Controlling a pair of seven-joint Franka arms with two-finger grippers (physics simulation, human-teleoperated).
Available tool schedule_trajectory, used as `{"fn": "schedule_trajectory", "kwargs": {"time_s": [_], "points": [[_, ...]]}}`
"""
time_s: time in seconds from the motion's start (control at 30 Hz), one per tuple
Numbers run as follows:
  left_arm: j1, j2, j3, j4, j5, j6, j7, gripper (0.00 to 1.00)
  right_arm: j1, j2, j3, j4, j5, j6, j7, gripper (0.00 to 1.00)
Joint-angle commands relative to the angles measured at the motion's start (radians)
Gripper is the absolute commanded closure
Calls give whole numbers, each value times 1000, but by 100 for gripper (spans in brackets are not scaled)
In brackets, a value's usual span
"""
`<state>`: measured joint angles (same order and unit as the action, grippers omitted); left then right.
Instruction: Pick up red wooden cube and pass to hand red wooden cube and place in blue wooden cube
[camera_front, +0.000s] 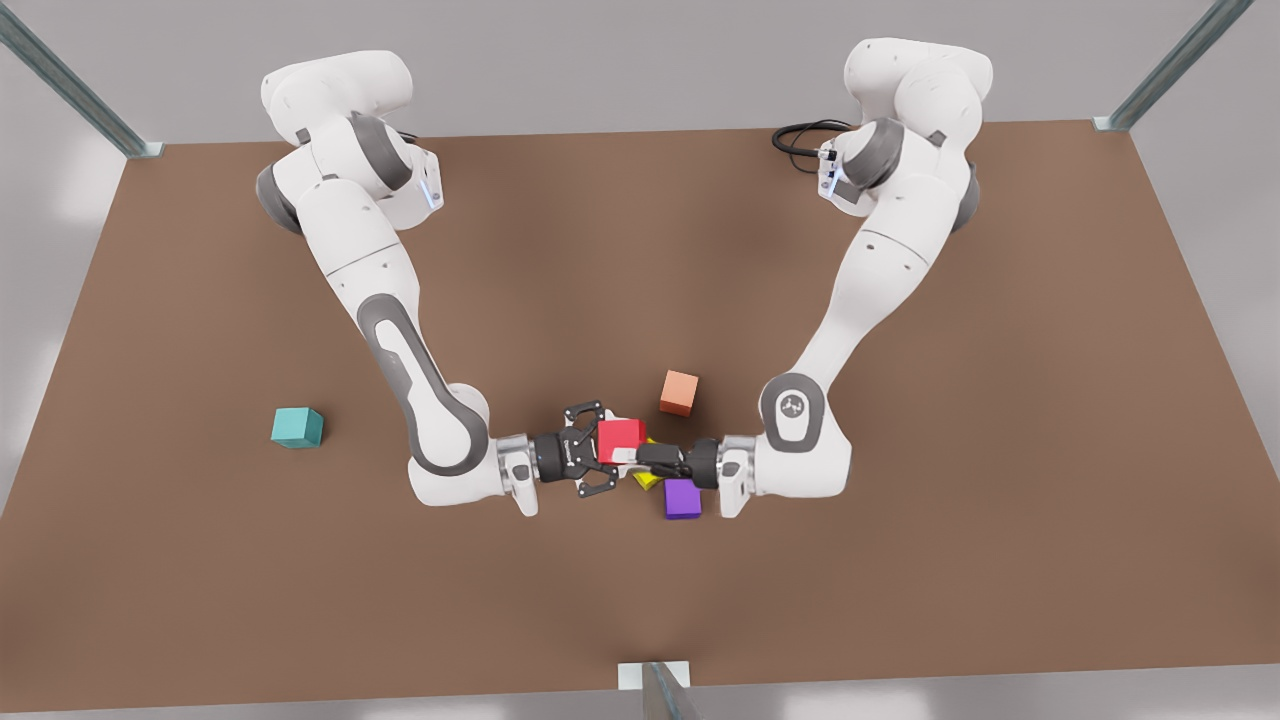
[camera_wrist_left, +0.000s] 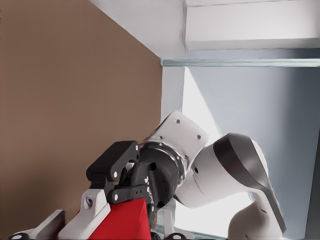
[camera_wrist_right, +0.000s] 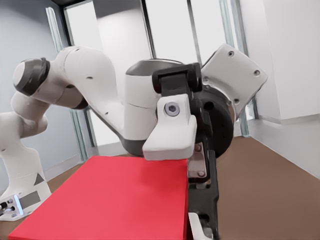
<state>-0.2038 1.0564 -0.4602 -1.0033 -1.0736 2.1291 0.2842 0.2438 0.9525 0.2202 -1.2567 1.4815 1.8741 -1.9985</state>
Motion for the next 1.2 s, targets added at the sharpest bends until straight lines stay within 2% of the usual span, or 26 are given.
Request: {"fn": "schedule_trajectory", "kwargs": {"time_s": [0.0, 0.1, 0.13, 0.17, 0.23, 0.3, 0.33, 0.37, 0.4, 0.43, 0.47, 0.5, 0.63, 0.67, 0.73, 0.87, 0.97, 1.17], "points": [[50, -39, -2, 0, 156, -69, -177, 0, -1, -1, 1, -1, 3, -4, -22, 45], [314, -76, 0, 9, 179, -403, -172, 0, -11, -1, -4, 2, -10, -7, -31, 45], [381, -96, -3, 11, 246, -474, -172, 0, -12, -3, -18, 3, -33, -10, -40, 44], [469, -193, -3, 11, 487, -587, -177, 0, -49, -5, -28, 10, -134, -24, -40, 44], [462, -374, -8, 8, 980, -820, -187, 0, -139, -6, -44, 57, -430, -44, -40, 44], [345, -480, -8, 5, 1261, -1012, -287, 0, -204, -115, -56, 71, -817, -53, 47, 44], [323, -504, -9, 5, 1264, -1031, -405, 0, -204, -175, -59, 71, -970, -53, 135, 44], [333, -526, -29, -11, 1267, -1031, -421, 0, -198, -254, -59, 57, -1209, -53, 301, 44], [342, -538, -29, -67, 1273, -953, -418, 0, -186, -285, -55, 36, -1420, -53, 507, 44], [160, -860, 259, -508, 1198, -655, -324, 0, -170, -285, -55, 25, -1553, -46, 622, 44], [66, -935, 400, -603, 1104, -623, -289, 0, -164, -287, -58, 3, -1661, -39, 718, 45], [76, -889, 402, -563, 1055, -663, -290, 0, -164, -285, -55, -6, -1765, 8, 727, 45], [75, -796, 402, -485, 1040, -603, -287, 0, -202, -297, -117, -75, -1848, 145, 731, 45], [63, -757, 399, -374, 1046, -641, -292, 0, -204, -298, -154, -96, -1845, 165, 733, 45], [75, -753, 402, -302, 1020, -758, -264, 0, -224, -327, -193, -185, -1845, 218, 733, 41], [64, -743, 400, -302, 1023, -730, -284, 0, -268, -498, -194, -484, -1850, 269, 731, 42], [52, -743, 397, -304, 1049, -733, -281, 0, -328, -561, -194, -644, -1900, 408, 731, 42], [35, -736, 379, -304, 1114, -730, -284, 0, -376, -617, -196, -748, -1957, 451, 728, 42]]}}
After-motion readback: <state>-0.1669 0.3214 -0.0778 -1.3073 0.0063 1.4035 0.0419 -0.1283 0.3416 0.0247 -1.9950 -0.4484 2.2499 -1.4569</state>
